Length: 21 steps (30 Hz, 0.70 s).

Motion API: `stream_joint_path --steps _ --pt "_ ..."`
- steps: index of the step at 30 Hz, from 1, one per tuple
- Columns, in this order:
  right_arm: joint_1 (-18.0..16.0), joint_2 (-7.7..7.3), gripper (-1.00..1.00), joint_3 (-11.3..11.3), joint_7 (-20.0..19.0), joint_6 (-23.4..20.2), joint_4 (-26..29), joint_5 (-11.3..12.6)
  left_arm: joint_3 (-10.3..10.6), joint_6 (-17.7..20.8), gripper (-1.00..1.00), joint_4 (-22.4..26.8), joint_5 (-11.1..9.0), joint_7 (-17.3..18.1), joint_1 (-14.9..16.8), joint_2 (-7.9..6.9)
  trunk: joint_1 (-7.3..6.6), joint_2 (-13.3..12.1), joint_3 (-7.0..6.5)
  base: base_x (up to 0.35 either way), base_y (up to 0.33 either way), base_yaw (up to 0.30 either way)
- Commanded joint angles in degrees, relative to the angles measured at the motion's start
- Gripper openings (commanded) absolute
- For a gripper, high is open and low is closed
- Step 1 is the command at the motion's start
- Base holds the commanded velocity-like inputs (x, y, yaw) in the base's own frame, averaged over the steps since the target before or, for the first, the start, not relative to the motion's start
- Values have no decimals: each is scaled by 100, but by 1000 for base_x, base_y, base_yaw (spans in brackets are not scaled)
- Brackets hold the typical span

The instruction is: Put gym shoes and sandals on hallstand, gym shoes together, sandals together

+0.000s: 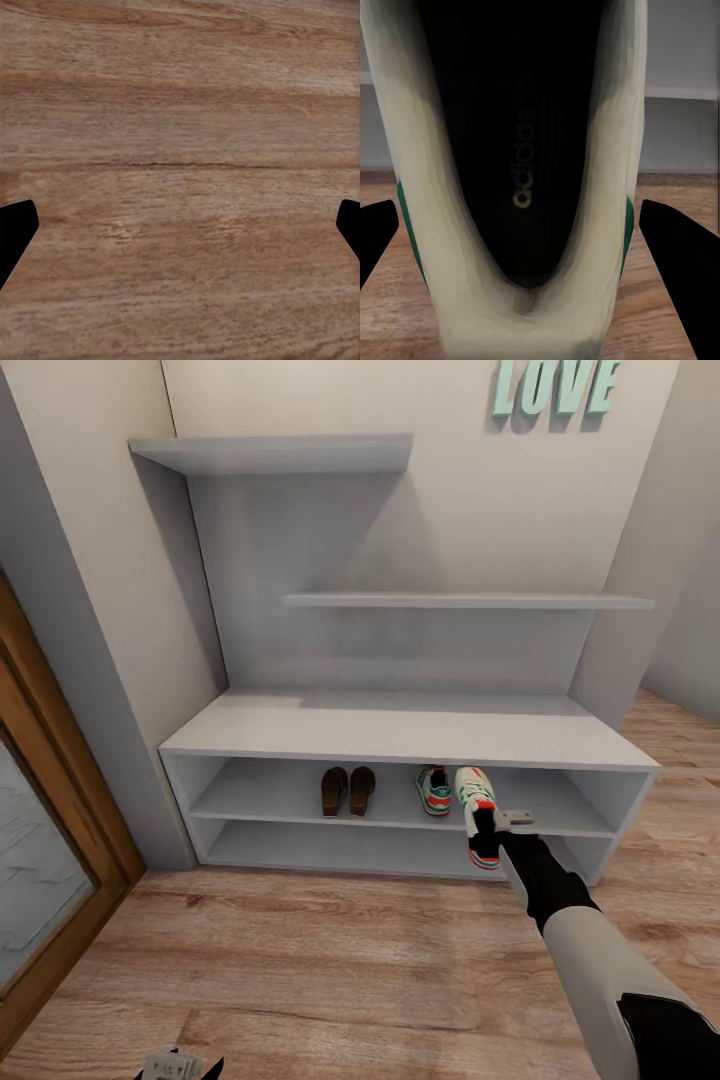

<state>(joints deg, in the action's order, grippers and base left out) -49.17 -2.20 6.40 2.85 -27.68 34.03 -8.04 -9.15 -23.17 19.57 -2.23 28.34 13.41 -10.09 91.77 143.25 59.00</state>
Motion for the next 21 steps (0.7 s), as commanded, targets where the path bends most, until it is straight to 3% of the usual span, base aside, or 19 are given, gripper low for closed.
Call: stream_joint_path --steps 1,8,21 --pt "-5 -12 -100 28 -12 -32 68 -155 -34 4 100 -5 -23 58 3 2 -2 3 5 0 0 0" --pt "-5 -104 -100 28 -13 -20 7 -152 -34 -2 100 1 -23 58 3 -1 -2 3 5 0 0 0" --pt "-5 -114 -100 27 -13 336 -269 -152 -39 5 100 1 -23 58 3 -2 -2 3 5 17 0 0"
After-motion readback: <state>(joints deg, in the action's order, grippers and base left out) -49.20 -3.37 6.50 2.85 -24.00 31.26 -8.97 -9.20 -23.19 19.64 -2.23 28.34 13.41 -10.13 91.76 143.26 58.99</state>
